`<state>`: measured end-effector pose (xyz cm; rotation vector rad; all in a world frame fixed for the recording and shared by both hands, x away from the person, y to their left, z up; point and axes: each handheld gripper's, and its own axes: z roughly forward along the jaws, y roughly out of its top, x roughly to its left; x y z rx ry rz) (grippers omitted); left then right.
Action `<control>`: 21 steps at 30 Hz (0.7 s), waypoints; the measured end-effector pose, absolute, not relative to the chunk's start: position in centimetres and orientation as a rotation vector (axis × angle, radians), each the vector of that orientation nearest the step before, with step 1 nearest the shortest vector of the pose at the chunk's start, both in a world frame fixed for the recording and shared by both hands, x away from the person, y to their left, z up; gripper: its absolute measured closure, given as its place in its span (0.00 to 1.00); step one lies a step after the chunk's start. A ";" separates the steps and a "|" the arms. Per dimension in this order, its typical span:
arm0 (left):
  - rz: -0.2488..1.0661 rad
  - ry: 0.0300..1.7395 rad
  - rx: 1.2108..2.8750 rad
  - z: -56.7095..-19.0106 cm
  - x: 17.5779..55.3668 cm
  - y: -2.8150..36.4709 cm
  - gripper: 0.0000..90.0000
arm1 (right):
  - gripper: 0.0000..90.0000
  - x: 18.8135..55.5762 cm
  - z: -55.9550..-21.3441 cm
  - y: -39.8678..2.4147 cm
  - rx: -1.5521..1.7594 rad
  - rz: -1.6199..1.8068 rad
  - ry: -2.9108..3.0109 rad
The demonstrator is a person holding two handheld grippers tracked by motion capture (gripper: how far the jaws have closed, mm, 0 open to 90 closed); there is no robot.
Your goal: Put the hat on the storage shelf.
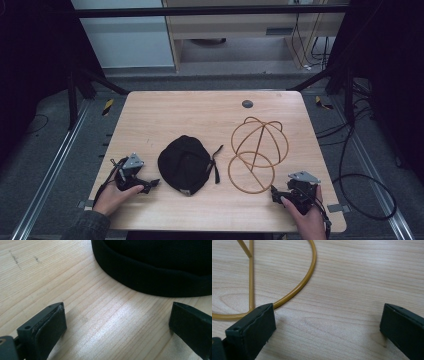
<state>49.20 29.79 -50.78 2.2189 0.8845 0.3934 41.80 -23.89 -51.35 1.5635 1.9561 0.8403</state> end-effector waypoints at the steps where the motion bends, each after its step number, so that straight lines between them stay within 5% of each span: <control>1: 0.393 0.885 2.218 -50.8 49.2 29.8 0.01 | 0.00 41.8 -51.3 -23.9 1.570 0.842 1.954; 13: 0.350 0.863 2.220 -49.7 48.5 30.0 0.06 | 0.00 41.9 -51.3 -23.8 1.571 0.843 1.954; 21: 0.373 0.774 2.262 -45.8 48.4 28.7 0.06 | 0.00 41.9 -51.4 -23.8 1.573 0.844 1.954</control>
